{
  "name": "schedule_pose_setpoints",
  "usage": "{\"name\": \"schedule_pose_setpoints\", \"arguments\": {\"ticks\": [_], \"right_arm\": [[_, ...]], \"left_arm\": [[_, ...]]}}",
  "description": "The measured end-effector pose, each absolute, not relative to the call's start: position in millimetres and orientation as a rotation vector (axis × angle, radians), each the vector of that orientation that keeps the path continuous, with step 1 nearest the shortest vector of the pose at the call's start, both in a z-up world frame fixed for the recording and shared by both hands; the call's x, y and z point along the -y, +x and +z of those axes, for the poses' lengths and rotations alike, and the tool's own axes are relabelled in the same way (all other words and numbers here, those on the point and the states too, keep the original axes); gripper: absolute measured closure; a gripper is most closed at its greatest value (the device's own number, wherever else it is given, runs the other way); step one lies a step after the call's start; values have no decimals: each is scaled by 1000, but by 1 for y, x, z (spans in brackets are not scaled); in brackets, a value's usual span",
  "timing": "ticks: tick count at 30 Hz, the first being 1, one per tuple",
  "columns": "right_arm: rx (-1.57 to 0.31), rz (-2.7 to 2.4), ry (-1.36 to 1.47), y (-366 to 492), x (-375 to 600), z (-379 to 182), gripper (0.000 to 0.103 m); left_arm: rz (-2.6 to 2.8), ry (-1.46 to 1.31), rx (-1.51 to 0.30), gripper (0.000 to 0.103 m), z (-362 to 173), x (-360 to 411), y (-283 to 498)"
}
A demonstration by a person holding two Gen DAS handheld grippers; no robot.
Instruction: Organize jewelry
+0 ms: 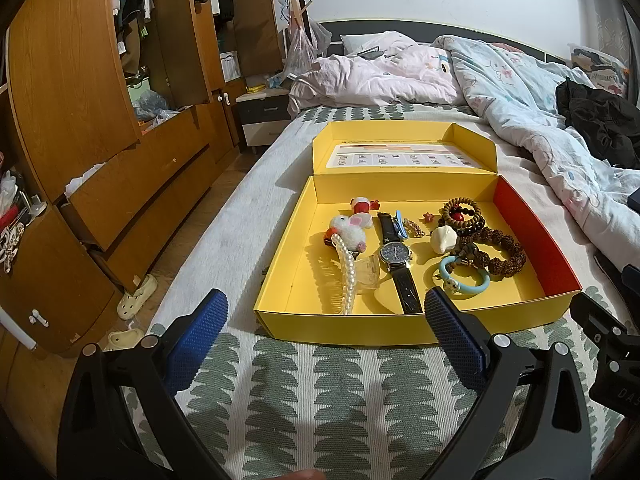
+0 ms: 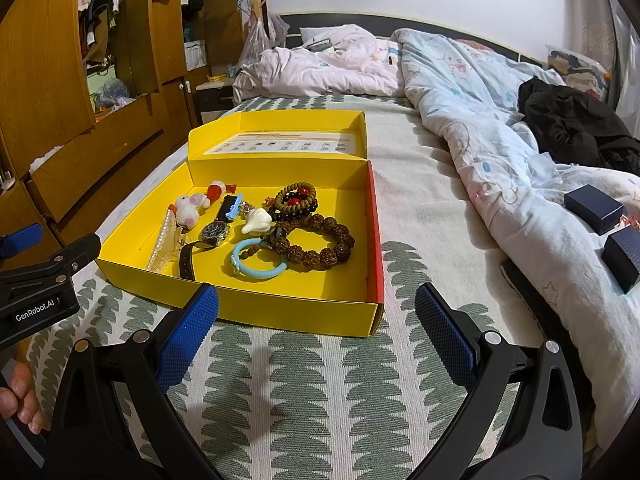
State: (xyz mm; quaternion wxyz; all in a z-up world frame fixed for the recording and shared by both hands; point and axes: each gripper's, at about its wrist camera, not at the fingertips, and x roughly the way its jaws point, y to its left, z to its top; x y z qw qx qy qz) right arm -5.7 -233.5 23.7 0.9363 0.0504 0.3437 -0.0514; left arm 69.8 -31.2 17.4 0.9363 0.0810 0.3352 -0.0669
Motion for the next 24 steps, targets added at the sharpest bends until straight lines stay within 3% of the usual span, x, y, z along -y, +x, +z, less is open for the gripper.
{"name": "schedule_pose_setpoints", "arguments": {"ticks": [24], "right_arm": [[-704,-107,99,-5,233,24,4]], "left_arm": [[-132,181,-694,6,14,38,67]]}}
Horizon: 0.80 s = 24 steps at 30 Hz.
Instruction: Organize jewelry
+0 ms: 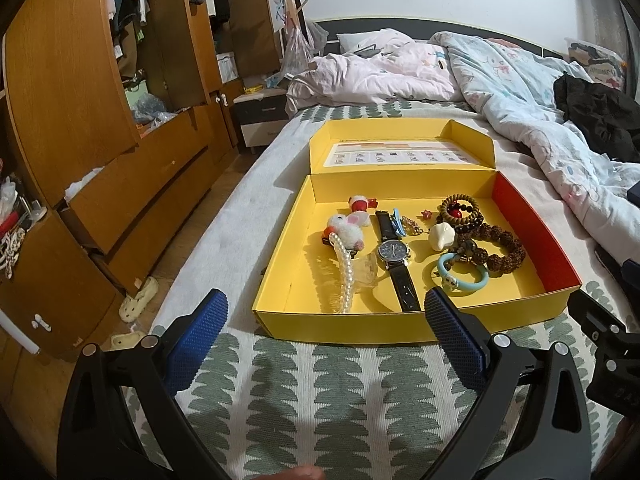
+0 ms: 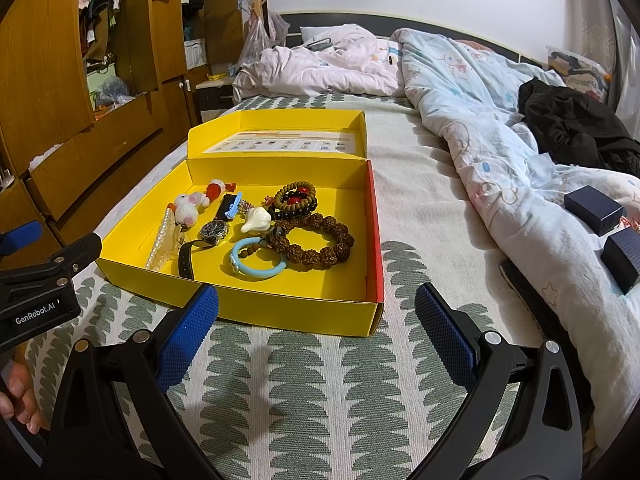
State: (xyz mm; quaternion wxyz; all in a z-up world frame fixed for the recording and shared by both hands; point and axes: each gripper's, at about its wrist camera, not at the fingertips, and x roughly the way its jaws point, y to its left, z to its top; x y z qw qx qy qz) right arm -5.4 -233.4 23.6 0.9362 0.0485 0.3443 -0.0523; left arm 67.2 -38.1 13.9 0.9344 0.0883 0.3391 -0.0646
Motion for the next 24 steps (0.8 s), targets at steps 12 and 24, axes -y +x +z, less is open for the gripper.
{"name": "schedule_pose_setpoints", "arguments": {"ticks": [12,24], "right_arm": [[-704,-106,98,-5,233,24,4],[-705,-106,95,-5,232,24,4]], "left_arm": [[-113,187,-707,6,14,39,68],[-117,181,-709,6,14,39,69]]}}
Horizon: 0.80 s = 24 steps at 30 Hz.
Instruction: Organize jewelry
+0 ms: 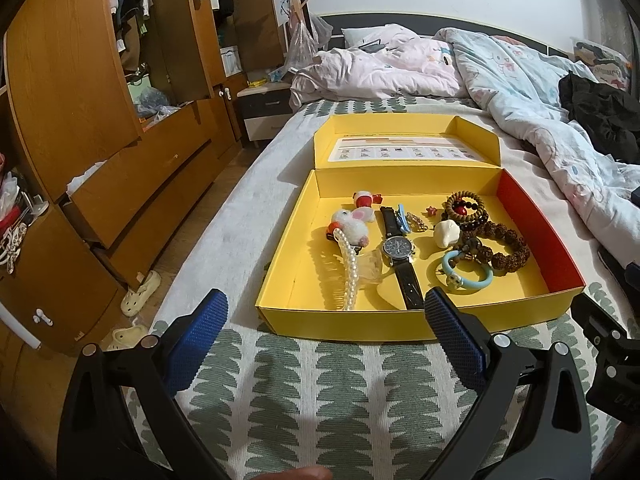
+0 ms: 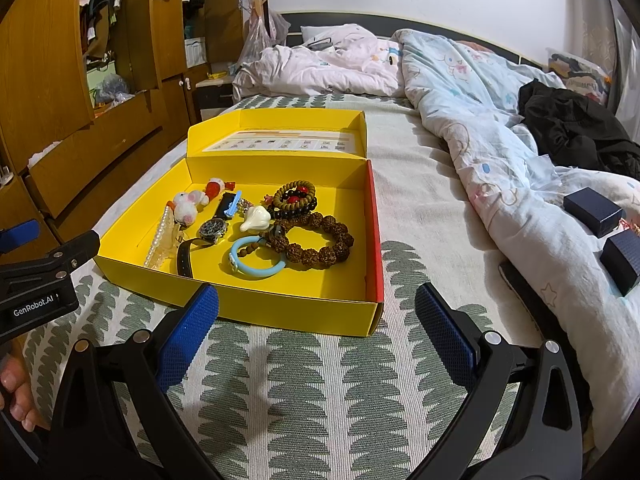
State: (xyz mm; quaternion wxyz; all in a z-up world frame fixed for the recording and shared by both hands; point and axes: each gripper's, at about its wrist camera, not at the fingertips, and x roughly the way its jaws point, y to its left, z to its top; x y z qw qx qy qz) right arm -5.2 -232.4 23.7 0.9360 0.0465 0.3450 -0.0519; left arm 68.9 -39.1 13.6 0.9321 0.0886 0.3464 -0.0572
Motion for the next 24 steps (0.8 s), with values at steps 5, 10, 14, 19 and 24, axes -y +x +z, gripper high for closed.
{"name": "schedule_pose_setpoints", "arguments": {"ticks": [5,10,14,19,24], "right_arm": [[-704,-107,95,-5,232,24,4],[-705,-107,94,-5,231,24,4],[-705,-108,92,-5,233,24,4],[-708,-108,91,-6,234,23,4],[-710,-106,89,-10,242,22,4]], "left_arm": [[-116,173,-701,6,14,40,69],[-121,177,-660,6,18,43,65],[-122,180,-664,6,18,44,65],[-120,175,-670,6,19,42,66],[-125,161,-693,6,18,41,68]]}}
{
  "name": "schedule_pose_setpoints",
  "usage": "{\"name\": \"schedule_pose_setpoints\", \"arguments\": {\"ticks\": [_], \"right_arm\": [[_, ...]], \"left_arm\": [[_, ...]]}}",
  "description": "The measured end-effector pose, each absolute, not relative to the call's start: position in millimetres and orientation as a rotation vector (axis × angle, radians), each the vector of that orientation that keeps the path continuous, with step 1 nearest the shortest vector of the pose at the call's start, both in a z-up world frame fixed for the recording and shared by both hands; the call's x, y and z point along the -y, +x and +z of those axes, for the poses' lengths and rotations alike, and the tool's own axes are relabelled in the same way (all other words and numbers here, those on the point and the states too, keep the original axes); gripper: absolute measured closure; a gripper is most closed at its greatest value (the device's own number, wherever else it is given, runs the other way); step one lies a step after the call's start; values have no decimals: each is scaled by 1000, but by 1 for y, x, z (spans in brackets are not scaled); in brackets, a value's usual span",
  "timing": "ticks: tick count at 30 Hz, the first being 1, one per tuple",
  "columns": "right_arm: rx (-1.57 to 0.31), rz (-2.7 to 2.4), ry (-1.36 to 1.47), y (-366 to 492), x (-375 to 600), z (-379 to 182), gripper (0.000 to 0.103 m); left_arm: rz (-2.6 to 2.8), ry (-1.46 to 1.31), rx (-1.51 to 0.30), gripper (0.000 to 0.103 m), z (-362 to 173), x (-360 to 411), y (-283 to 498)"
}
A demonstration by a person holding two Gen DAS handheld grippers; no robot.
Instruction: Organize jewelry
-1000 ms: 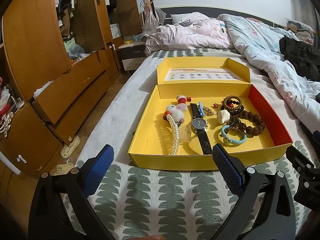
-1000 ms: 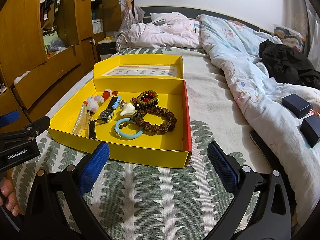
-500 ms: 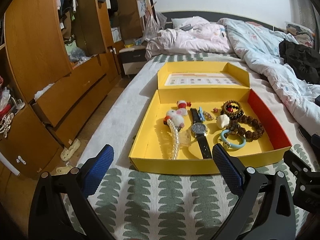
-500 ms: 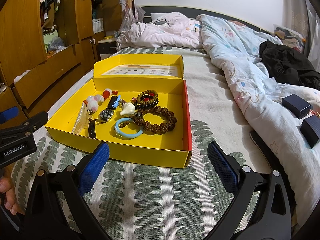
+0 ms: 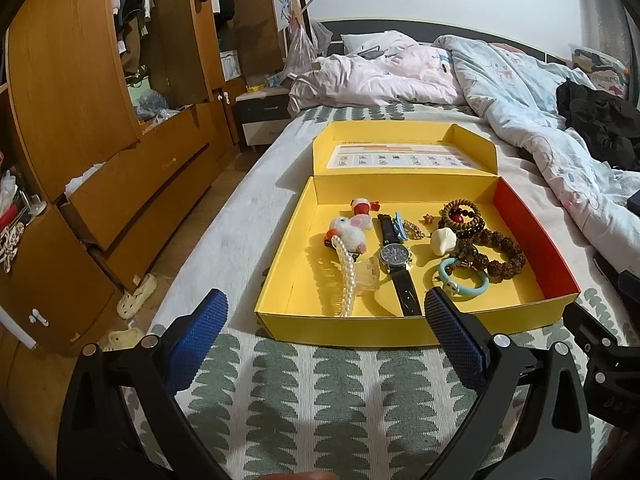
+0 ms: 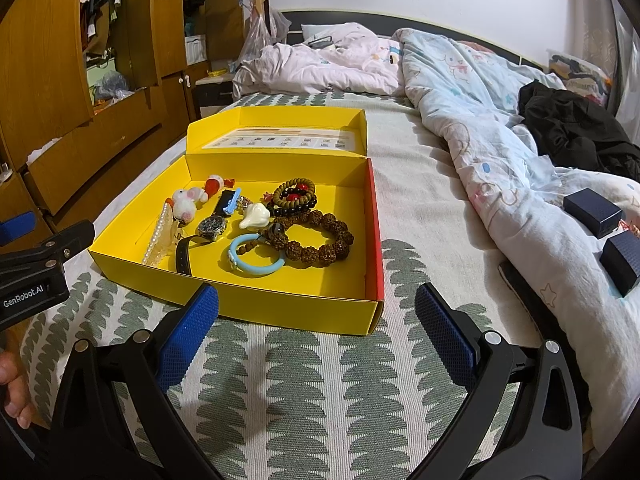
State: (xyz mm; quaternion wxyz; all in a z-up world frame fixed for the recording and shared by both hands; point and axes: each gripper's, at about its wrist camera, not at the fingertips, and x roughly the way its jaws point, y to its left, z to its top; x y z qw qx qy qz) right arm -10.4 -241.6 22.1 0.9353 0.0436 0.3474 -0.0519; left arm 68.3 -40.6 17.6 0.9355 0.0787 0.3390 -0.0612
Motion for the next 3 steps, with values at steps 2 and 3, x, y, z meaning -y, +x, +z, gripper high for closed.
{"name": "schedule_pose_setpoints", "arguments": {"ticks": [2,3], "right_arm": [[-710,-107,89,-11,242,22,4],[-710,-107,89,-10,241,22,4]], "left_arm": [[-121,160,-692,6,18,40,68],[-123,159,-690,6,19,41,67]]}}
